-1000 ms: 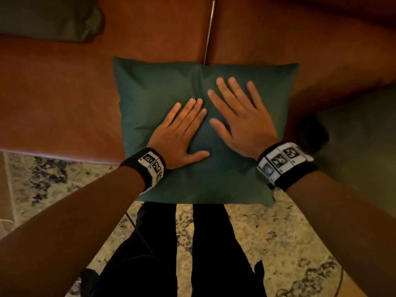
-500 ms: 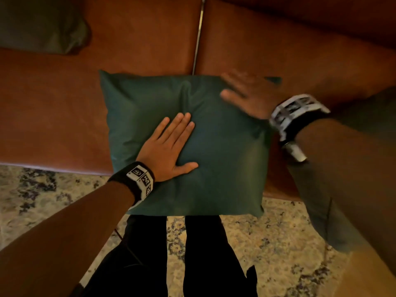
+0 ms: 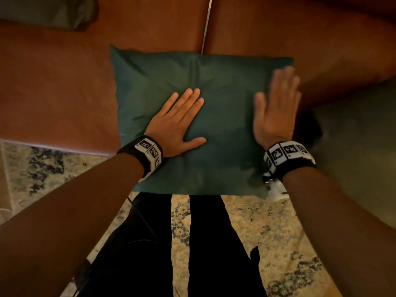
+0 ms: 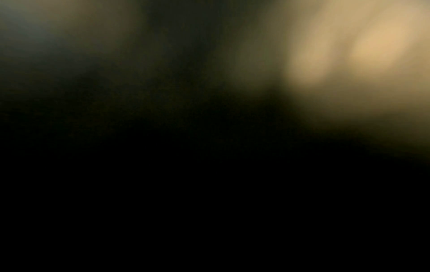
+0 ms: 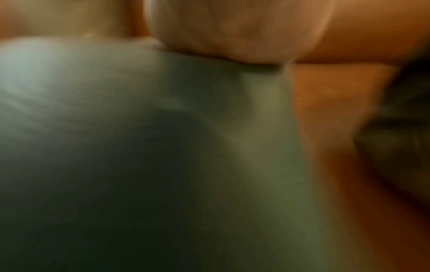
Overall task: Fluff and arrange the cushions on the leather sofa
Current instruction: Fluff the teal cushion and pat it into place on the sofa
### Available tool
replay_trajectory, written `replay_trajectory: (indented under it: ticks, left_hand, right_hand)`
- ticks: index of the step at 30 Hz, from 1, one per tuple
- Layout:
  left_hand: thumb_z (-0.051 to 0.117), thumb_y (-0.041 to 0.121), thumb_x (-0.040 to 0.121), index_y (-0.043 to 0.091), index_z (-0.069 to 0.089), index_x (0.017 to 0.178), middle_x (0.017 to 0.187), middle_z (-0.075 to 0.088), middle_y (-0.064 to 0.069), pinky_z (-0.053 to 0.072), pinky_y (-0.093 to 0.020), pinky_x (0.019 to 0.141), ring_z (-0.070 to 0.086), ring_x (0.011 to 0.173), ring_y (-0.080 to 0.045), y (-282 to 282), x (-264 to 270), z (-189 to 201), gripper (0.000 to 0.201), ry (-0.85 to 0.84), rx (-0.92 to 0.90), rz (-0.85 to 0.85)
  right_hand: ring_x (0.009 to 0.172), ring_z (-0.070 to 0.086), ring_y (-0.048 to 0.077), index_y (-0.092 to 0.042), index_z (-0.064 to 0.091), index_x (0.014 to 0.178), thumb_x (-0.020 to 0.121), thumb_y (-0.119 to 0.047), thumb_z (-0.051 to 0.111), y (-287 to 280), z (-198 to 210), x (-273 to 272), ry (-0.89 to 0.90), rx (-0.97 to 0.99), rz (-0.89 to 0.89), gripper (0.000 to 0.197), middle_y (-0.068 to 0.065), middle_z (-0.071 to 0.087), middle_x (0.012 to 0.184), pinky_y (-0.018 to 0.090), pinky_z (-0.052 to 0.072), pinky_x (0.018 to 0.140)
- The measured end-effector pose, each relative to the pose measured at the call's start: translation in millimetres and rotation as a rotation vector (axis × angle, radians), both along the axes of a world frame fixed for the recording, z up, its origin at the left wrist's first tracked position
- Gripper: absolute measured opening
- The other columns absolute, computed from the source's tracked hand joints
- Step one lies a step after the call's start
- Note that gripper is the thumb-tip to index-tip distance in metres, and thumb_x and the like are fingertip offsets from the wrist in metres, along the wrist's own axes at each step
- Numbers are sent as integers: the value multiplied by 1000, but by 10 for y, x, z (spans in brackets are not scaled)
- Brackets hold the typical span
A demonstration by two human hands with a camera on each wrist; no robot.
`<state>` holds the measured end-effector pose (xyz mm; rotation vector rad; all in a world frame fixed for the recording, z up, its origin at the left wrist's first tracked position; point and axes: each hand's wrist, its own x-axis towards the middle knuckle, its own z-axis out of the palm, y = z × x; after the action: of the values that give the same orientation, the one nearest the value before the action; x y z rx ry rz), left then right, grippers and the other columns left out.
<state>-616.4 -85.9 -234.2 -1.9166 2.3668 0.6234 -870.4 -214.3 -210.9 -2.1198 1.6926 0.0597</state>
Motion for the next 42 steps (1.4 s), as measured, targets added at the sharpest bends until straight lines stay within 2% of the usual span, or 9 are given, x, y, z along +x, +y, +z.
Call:
replay_trajectory:
  ticks: [2,6,11,17,24,27,33,39,42]
  left_hand:
    - [27,76,97,7,14,164,172,8,-13,6,-47,129,5,160,-26,3,49,-3,98,-13,16,-13]
    - [28,77,95,7,11,164,172,5,-13,3,-47,129,2,160,-26,-6,77,-6,99,-8,44,-34]
    - [26,75,96,7,9,164,172,4,-14,1,-47,129,2,160,-27,31,-17,-8,98,-23,41,-42]
    - [24,75,97,6,7,164,172,1,-14,1,-48,129,0,160,-27,27,-32,60,97,-31,32,-43]
    - [25,77,97,8,9,164,172,3,-12,1,-47,129,1,160,-26,101,4,23,98,-40,2,-62]
    - [24,75,98,6,11,164,172,6,-15,2,-48,129,4,160,-28,81,-33,49,96,-32,-1,-36]
    - [26,76,98,6,10,164,172,5,-14,1,-48,129,3,160,-29,29,69,31,97,1,-19,-59]
    - [22,77,97,6,9,164,172,5,-15,3,-49,129,3,160,-29,66,-2,53,99,-29,-23,-34]
    - [21,77,97,5,8,164,172,5,-15,2,-48,129,3,160,-28,84,19,79,98,-22,-21,-39]
  right_hand:
    - [161,0,37,-7,12,166,104,-65,7,91,136,156,-77,-11,-237,86,19,-2,173,59,8,127]
    - [161,2,27,-14,17,167,108,-54,26,709,140,46,-105,-20,306,71,7,4,174,53,7,130]
    - [162,2,28,-9,8,167,103,-71,11,1729,142,-575,-80,141,-393,89,11,-3,175,56,12,128]
    - [158,18,41,6,32,158,111,-44,29,1430,298,225,-275,-151,-276,68,26,19,169,52,19,128]
    - [157,24,30,-4,18,165,99,-78,9,2612,-95,-302,-174,109,-720,99,16,21,171,52,26,124]
    - [158,20,35,-1,23,163,108,-59,19,2532,201,-304,-46,-79,-530,80,22,19,170,58,21,125]
    - [157,24,33,-21,10,167,107,-59,40,2150,-123,-308,87,-344,436,77,9,20,169,56,15,127]
    - [159,-2,35,-5,0,165,110,-53,17,2432,-12,-1088,278,-154,-142,75,25,2,171,63,11,127]
    - [159,-1,31,-6,7,163,110,-49,29,2230,117,-460,30,-265,199,72,14,-1,170,57,6,128]
